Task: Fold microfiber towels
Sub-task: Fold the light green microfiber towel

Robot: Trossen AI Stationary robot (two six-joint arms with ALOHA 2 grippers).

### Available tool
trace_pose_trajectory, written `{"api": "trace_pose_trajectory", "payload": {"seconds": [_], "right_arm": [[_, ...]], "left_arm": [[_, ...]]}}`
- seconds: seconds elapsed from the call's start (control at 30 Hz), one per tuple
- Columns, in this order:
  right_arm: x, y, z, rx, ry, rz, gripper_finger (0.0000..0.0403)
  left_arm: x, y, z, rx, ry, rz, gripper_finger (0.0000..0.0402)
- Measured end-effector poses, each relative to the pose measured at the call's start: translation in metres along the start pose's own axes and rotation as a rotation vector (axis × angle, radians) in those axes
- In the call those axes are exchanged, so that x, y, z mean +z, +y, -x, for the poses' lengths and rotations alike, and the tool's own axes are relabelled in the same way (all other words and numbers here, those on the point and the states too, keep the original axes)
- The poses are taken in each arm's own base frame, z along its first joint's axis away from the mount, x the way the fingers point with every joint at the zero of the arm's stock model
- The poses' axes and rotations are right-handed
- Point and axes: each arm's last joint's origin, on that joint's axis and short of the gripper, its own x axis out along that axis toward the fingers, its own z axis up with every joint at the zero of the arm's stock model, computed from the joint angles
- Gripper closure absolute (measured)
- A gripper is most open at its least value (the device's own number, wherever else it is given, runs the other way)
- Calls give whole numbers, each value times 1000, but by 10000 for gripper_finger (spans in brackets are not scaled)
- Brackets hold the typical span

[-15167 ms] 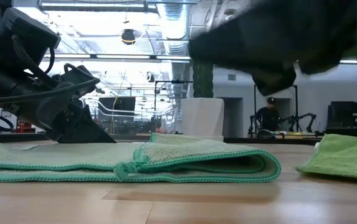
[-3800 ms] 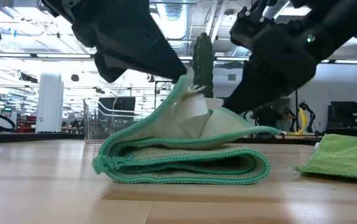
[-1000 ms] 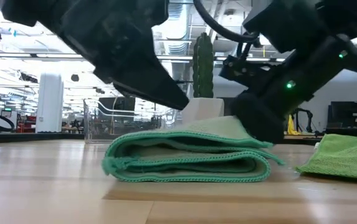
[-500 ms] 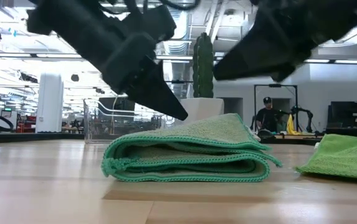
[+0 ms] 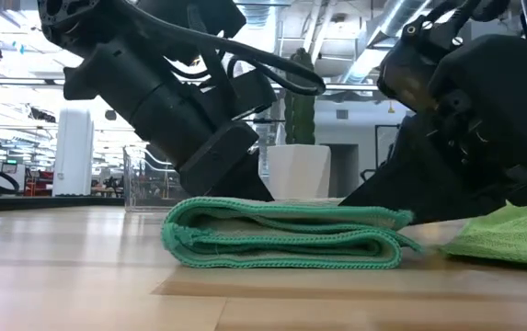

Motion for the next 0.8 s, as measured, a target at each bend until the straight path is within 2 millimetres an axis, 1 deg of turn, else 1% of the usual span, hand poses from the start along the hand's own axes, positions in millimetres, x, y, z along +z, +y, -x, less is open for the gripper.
{"api": "trace_pose_trajectory", "payload": {"seconds": [0.1, 0.2, 0.27, 0.33, 0.43, 0.5, 0.57, 0.63, 0.67, 0.73, 0.8], "right_arm": [[10, 4, 10, 38, -1, 30, 285], [31, 14, 33, 83, -60, 46, 285], [40, 19, 45, 51, -125, 75, 285], [43, 17, 47, -29, -172, 133, 285], [45, 11, 38, -84, -201, 152, 285], [37, 7, 24, -74, -181, 147, 285], [21, 1, 8, -78, -135, 155, 285], [4, -2, -6, -46, -94, 115, 285], [-4, -3, -10, -33, -67, 91, 285], [-13, -2, -14, -31, -62, 35, 285], [-18, 0, -12, -41, -70, 12, 285]], "left_arm": [[3, 1, 3, -4, -2, 1, 324], [5, 1, 6, -3, -8, 3, 324], [5, 2, 6, -4, -7, -1, 324], [5, 2, 6, -2, -7, -6, 324], [5, 2, 6, -2, -6, -5, 324], [5, 2, 6, -1, -6, -4, 324], [5, 2, 6, -1, -7, -3, 324], [5, 2, 6, -1, -7, -2, 324], [5, 2, 6, 0, -8, -2, 324], [5, 2, 6, 0, -8, -3, 324], [5, 2, 6, 1, -8, -5, 324]]}}
